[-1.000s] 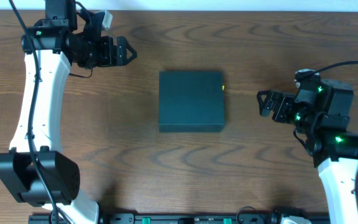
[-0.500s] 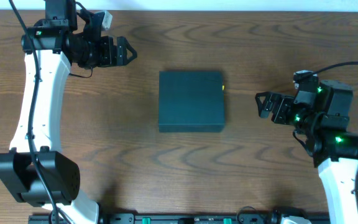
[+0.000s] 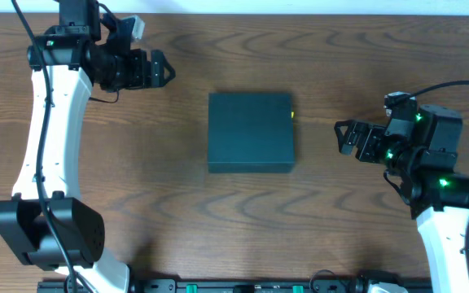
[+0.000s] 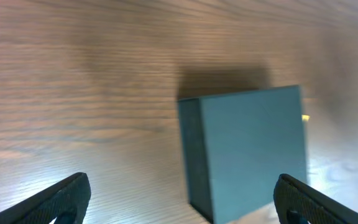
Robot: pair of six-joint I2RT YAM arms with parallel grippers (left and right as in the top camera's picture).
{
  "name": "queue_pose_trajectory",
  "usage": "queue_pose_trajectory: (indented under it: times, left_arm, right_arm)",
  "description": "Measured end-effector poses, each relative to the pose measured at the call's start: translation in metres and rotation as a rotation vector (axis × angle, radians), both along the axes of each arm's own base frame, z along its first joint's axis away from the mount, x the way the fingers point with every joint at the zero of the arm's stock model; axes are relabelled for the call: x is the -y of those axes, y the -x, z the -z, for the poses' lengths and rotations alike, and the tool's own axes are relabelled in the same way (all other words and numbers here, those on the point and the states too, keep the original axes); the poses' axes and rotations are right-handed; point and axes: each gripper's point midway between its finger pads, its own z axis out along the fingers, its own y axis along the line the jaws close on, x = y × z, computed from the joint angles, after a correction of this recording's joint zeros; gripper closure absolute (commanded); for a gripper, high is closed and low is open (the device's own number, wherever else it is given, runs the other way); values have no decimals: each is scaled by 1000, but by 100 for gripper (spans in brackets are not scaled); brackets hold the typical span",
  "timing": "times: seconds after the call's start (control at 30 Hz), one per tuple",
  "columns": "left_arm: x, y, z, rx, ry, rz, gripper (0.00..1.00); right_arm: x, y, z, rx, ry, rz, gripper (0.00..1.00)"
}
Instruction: Pack container
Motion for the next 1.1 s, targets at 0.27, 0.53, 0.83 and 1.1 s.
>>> queue_pose_trajectory:
  times: [0.27, 0.53, 0.83, 1.1]
  left_arm:
    - [-32, 5, -56, 201, -207, -106, 5]
    - [-51, 61, -117, 394, -361, -211, 5]
    - [-65, 149, -55, 422, -414, -257, 5]
    - [-66, 204, -3, 551, -390, -287, 5]
  right_arm:
    - [0, 0, 0, 0, -1, -1, 1]
    - [-1, 0, 0, 0, -4, -4, 1]
    - [-1, 1, 1, -2, -6, -6, 1]
    - [-2, 1, 2, -4, -8, -8, 1]
